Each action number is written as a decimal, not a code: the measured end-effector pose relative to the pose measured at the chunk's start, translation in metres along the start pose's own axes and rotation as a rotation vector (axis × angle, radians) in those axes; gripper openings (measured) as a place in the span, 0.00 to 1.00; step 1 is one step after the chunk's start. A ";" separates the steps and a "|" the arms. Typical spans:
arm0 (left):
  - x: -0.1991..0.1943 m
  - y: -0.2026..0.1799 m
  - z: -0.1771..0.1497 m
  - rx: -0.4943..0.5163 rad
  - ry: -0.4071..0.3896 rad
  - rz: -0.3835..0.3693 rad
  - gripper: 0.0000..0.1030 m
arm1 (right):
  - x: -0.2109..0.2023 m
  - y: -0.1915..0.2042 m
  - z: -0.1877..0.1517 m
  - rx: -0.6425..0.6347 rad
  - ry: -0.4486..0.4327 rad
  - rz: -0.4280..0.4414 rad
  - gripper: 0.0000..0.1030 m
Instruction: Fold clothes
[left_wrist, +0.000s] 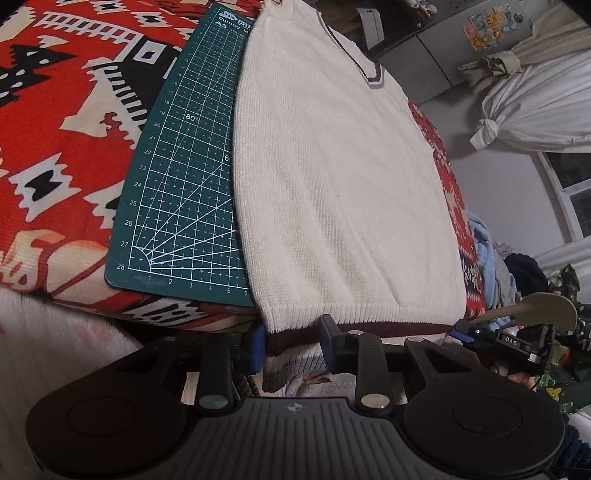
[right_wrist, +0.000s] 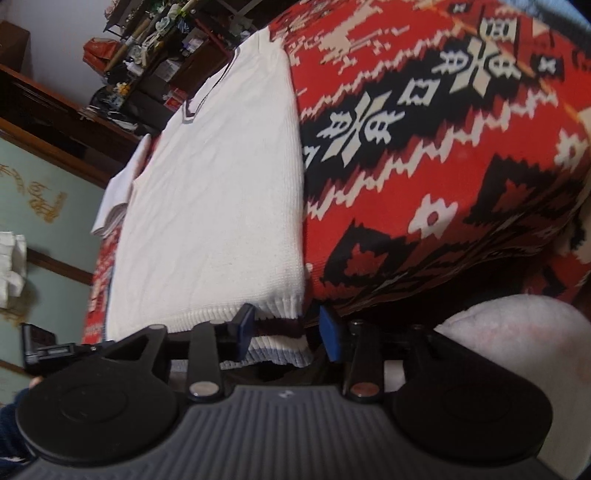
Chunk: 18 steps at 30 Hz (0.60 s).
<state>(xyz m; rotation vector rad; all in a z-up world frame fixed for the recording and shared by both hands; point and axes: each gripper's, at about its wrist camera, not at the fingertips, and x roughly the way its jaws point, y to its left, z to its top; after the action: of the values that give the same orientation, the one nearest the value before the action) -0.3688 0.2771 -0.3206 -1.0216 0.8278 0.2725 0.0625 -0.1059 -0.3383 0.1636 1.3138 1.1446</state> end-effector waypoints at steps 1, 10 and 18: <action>0.001 0.001 0.000 -0.005 0.001 -0.006 0.28 | 0.001 -0.001 0.001 -0.005 0.008 0.009 0.43; 0.001 0.005 0.000 -0.037 0.006 -0.040 0.27 | 0.005 -0.007 0.013 -0.021 0.054 0.157 0.47; -0.004 0.014 0.000 -0.078 -0.012 -0.078 0.27 | 0.009 -0.010 0.013 0.013 0.068 0.192 0.45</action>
<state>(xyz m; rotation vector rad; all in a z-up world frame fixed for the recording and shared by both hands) -0.3794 0.2855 -0.3266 -1.1215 0.7690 0.2455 0.0768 -0.0977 -0.3471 0.2670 1.3887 1.3138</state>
